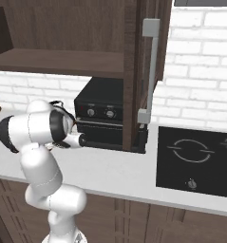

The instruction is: Pick the kettle from the counter and place it on the tray. Then pick the mug from the cabinet and place it on the tray. Then close the cabinet doors.

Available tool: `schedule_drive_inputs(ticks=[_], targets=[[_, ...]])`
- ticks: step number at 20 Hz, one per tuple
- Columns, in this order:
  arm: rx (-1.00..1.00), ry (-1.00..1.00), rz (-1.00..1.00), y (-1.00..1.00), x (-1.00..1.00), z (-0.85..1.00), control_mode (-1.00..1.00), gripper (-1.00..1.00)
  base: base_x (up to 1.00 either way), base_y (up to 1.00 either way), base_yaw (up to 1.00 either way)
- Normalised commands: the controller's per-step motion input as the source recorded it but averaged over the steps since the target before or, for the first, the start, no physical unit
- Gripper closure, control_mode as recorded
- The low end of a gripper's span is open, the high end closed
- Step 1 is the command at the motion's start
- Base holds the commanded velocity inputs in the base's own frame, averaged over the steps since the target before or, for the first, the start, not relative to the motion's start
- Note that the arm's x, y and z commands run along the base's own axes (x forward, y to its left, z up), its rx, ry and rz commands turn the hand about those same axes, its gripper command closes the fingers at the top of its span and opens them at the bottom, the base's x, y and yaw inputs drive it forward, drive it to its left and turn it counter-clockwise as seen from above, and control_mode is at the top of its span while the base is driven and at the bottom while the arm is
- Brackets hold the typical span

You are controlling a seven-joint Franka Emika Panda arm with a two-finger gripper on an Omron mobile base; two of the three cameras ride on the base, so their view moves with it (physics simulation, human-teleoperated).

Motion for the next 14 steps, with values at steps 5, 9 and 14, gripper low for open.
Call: schedule_drive_inputs(ticks=[5,9,14], targets=[[-0.01,0.00,0.00,0.26,0.17,-0.13,-1.00,1.00,0.00,0.00,0.00],[-0.09,0.00,0.00,0.26,0.03,0.02,-1.00,-1.00,0.00,0.00,0.00],[-0.12,0.00,0.00,0.02,-0.17,0.04,-1.00,-1.00,0.00,0.00,0.00]])
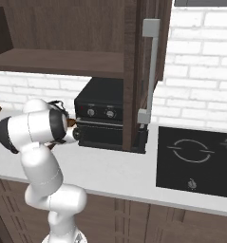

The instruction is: Pick the kettle from the counter and place it on the tray. Then pick the mug from the cabinet and place it on the tray. Then close the cabinet doors.

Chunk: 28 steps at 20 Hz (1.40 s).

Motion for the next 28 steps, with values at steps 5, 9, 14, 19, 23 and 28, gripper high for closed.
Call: schedule_drive_inputs(ticks=[5,9,14,19,23,28], targets=[[-0.06,0.00,-0.02,-0.02,-0.14,0.26,-1.00,-1.00,0.00,0.00,0.00],[0.00,0.00,-0.02,-0.17,-0.19,0.53,-1.00,-1.00,0.00,0.00,0.00],[0.00,0.00,-0.04,-0.21,-0.37,0.73,-1.00,-1.00,0.00,0.00,0.00],[0.00,0.00,-0.07,-0.11,-0.51,0.83,-1.00,-1.00,0.00,0.00,0.00],[0.00,0.00,-0.09,-0.01,-0.48,0.98,-1.00,-1.00,0.00,0.00,0.00],[-0.05,0.00,-0.13,0.00,-0.51,0.96,-1.00,-1.00,0.00,0.00,0.00]])
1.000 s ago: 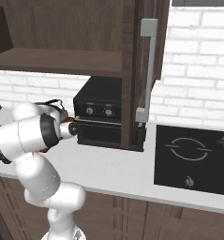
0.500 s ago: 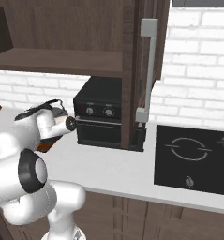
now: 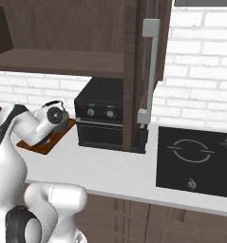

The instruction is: Pick the kettle from the counter and place it on the tray. Then pick the mug from the cabinet and place it on the tray. Then close the cabinet doors.

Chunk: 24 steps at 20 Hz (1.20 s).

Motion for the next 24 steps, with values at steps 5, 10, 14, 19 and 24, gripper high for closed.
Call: schedule_drive_inputs(ticks=[5,10,14,19,24], targets=[[-0.16,0.00,-0.14,0.00,-0.46,0.75,-1.00,-1.00,0.00,0.00,0.00],[-0.08,0.00,-0.12,0.00,-0.40,0.55,-1.00,-1.00,0.00,0.00,0.00],[0.00,0.00,-0.12,0.00,-0.48,0.48,-1.00,-1.00,0.00,0.00,0.00],[0.00,0.00,-0.06,0.00,-0.44,0.38,-1.00,-1.00,0.00,0.00,0.00],[0.00,-0.05,-0.01,0.00,-0.39,0.20,-1.00,-1.00,0.00,0.00,0.00]])
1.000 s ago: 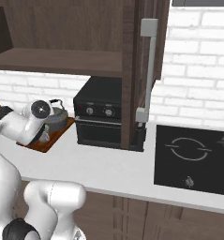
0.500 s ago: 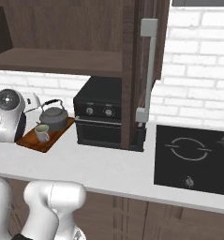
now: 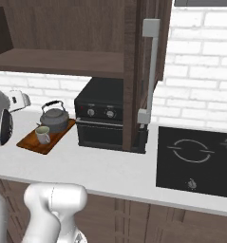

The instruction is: Pick the kettle from the counter and place it on the tray. Then pick the mug from the cabinet and place it on the tray. Then close the cabinet doors.

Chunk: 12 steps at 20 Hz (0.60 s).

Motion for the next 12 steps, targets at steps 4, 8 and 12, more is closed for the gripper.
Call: schedule_drive_inputs(ticks=[4,8,12], targets=[[0.00,-0.07,0.00,0.00,-0.35,0.12,-1.00,-1.00,0.00,0.00,0.00],[0.01,-0.04,0.00,0.00,-0.31,0.09,-1.00,-1.00,0.00,0.00,0.00],[0.02,-0.04,0.00,0.00,-0.27,0.14,-1.00,-1.00,0.00,0.00,0.00]])
